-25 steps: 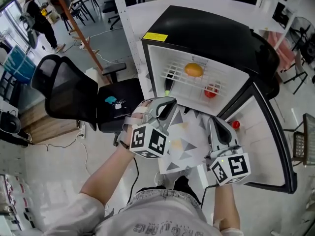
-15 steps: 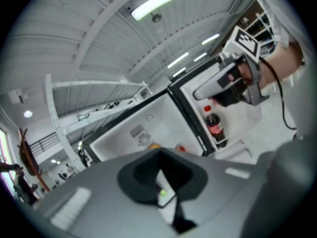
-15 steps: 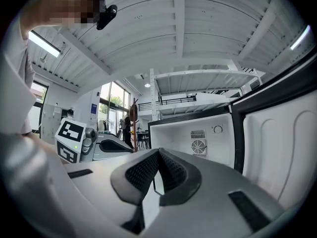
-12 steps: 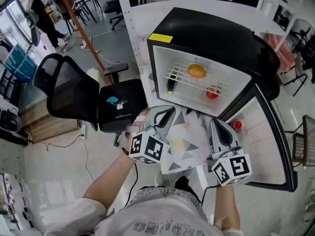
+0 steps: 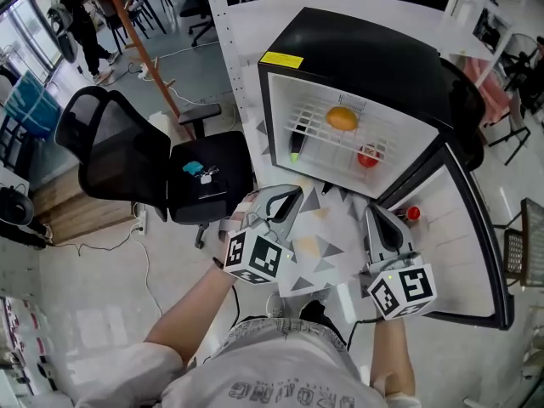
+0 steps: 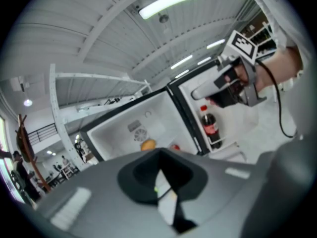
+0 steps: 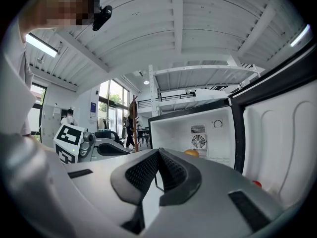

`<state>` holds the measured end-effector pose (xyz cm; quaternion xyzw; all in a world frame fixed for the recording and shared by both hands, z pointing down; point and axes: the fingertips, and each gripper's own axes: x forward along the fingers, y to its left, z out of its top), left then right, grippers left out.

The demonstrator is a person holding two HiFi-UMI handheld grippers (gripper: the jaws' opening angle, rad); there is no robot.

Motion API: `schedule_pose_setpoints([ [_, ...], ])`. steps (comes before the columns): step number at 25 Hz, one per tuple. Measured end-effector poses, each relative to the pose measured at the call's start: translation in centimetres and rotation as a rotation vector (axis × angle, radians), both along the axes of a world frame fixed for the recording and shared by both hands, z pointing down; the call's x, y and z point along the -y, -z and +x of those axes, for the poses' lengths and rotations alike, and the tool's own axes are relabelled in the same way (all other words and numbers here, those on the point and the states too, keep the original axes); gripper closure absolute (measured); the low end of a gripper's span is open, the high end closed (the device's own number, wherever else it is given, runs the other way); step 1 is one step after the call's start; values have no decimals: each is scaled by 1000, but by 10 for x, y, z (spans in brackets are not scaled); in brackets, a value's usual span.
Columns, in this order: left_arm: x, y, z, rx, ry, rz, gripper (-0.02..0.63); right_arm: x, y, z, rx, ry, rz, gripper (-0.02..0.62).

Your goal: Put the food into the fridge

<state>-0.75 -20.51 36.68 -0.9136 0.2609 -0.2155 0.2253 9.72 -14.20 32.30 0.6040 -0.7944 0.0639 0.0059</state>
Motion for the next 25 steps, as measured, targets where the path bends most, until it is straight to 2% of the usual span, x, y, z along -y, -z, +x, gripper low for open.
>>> schedule_pose_setpoints([
  [9,0,0,1,-21,1,-18,600,-2,-11,4,0,-1,-32,603],
  [25,-7,-3,7,-16,-10,-35,600,-3,-17,4,7,11,-46,603],
])
